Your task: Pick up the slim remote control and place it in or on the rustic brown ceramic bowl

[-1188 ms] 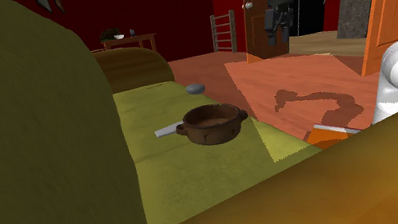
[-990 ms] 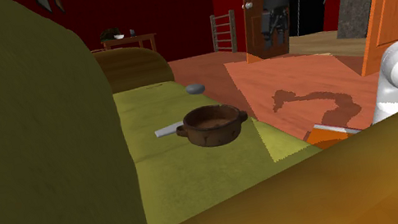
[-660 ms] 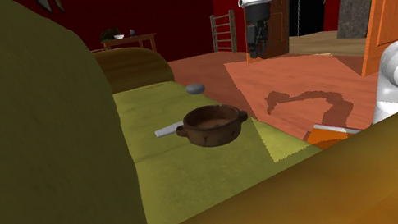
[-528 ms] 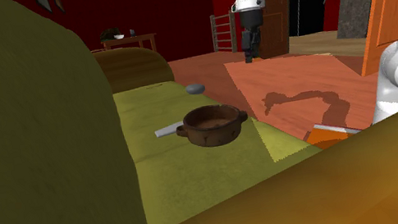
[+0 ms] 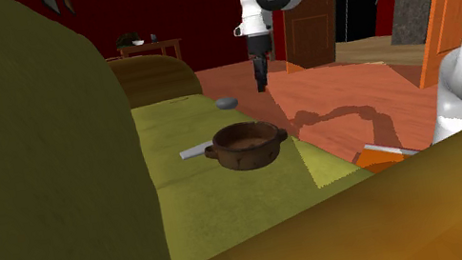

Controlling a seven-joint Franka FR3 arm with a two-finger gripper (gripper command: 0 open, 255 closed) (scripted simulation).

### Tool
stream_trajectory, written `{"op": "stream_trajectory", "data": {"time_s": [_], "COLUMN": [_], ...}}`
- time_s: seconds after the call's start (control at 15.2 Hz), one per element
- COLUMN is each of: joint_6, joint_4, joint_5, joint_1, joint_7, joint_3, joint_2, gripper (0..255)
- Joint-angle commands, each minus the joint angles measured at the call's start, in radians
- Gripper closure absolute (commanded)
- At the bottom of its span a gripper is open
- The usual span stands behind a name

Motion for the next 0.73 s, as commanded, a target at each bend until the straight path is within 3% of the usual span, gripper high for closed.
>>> {"op": "stream_trajectory", "data": {"time_s": [0.0, 0.66], "joint_6": [0.019, 0.071], "joint_4": [0.053, 0.327], "joint_5": [-0.005, -0.059], "joint_1": [0.015, 0.081], "joint_7": [-0.048, -0.253], "joint_3": [0.010, 0.076], "joint_2": [0.074, 0.414], "gripper": [0, 0]}}
